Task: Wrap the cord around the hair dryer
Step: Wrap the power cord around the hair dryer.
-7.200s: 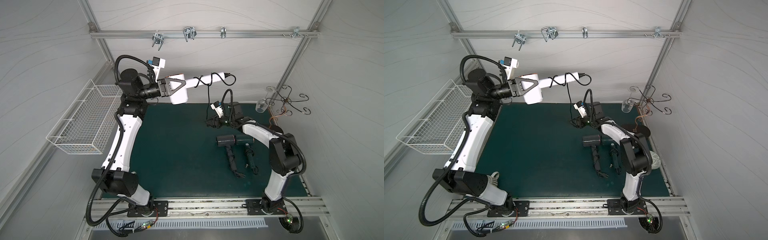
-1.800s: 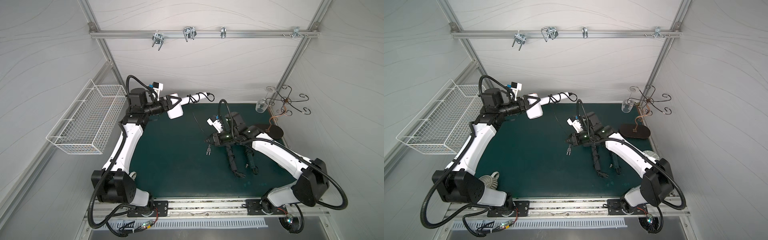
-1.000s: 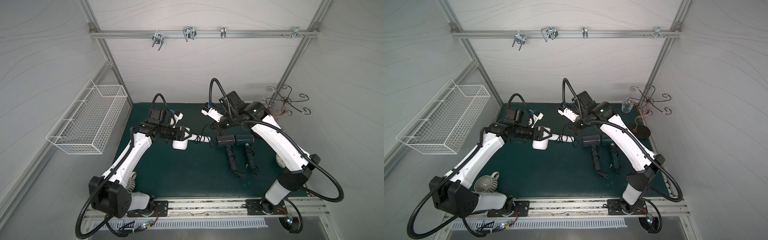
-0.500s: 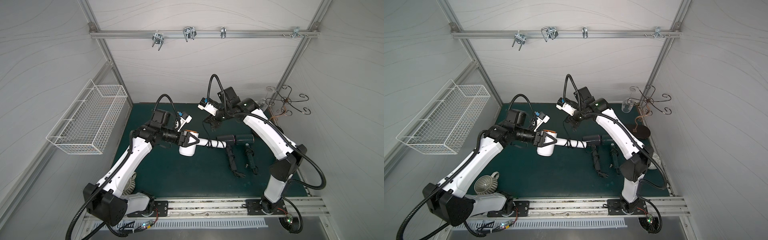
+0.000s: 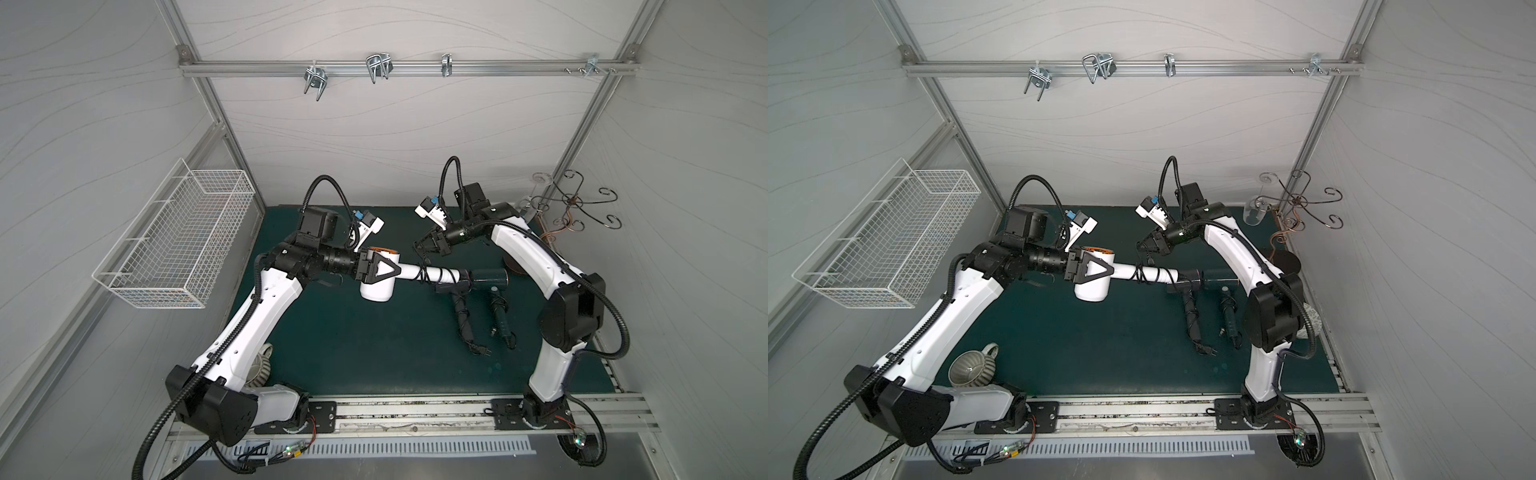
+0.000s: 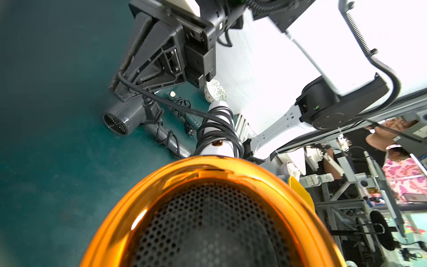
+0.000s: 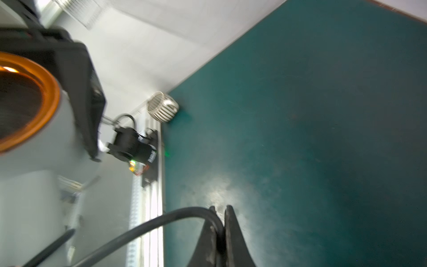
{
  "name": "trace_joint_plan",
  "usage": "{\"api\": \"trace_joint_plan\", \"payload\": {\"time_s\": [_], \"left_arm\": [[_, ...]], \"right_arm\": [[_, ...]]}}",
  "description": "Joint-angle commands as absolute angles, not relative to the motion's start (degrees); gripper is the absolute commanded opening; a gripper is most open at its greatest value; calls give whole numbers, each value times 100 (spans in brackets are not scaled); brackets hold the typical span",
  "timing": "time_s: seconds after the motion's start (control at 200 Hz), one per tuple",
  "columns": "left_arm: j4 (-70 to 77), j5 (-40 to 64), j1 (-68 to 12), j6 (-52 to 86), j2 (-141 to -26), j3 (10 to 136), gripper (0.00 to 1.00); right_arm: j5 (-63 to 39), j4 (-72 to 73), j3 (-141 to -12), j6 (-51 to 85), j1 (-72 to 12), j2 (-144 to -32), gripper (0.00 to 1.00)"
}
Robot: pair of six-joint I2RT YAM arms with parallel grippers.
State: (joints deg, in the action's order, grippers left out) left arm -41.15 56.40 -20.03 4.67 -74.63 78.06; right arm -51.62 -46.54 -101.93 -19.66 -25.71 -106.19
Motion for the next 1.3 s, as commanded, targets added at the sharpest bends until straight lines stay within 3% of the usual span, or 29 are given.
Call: {"api": "trace_joint_plan", "payload": {"time_s": [0.0,0.23,0.52,0.895,1.29], "left_arm": [[-3290,6868,-1977,657,-7435,8165,0],[-1244,7195,-1554,2106,-7478,7618,0],[1955,7048,-994,4480,-7663,7020,0],[2011,6439,-809,4541,-7709,7002,0],[2162,6256,-756,4686,-7682,6984,0]], "right_arm": [[-5901,-4128,-10077,-1560,-2340,-10851,0],[-6656,-3237,-9561,-230,-1963,-10928,0],[-6647,-2093,-8553,1185,-1999,-10613,0],[-6319,-2064,-7752,1856,-2070,-10070,0],[-6253,-1504,-7443,2914,-2271,-9947,15]]}}
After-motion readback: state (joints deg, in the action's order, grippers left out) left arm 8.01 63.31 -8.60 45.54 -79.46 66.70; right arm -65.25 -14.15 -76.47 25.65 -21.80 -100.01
